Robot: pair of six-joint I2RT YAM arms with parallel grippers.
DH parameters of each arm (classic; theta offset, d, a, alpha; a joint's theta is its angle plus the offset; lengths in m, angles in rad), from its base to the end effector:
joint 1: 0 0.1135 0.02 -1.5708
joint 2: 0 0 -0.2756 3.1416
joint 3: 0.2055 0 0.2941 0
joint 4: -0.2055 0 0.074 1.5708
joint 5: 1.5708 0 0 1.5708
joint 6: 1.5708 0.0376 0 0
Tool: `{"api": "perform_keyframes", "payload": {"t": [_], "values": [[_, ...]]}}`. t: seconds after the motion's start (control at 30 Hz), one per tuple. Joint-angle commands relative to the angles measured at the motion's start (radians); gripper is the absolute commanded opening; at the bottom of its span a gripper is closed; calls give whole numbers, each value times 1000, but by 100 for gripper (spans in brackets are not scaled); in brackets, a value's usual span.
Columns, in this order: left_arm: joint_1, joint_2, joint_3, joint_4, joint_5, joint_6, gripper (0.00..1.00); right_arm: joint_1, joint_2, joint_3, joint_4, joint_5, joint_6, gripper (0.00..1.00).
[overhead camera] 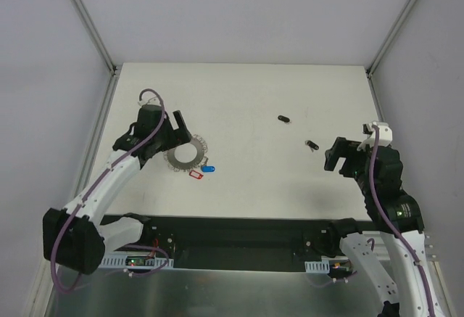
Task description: Put the keys on the keyring
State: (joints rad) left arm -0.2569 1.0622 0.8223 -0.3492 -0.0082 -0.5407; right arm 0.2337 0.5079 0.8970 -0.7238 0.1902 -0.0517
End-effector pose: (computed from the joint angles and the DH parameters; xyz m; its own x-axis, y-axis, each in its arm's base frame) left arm 0.2636 -0.0689 0.2821 -0.5881 -0.3777 -0.7152 -0.0644 0.9033 -0.4241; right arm 0.1258 0.0226 0.3758 -0.3164 -0.1275 -0.9400 -0.0701 0.9914 -0.1108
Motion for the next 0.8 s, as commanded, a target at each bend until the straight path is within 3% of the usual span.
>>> {"api": "perform_keyframes", "payload": {"t": [0.0, 0.33, 0.53, 0.77], "values": [[-80, 152, 93, -17, -32, -87, 92, 4, -12, -29, 17, -44, 24, 96], [-185, 634, 371, -51, -59, -62, 82, 4, -8, -47, -6, -41, -11, 96], [-188, 787, 458, -85, -65, -56, 72, 4, 9, -49, 0, -40, -17, 96], [-191, 851, 459, -106, -38, -42, 59, 4, 32, -58, 11, -40, -20, 96]]}}
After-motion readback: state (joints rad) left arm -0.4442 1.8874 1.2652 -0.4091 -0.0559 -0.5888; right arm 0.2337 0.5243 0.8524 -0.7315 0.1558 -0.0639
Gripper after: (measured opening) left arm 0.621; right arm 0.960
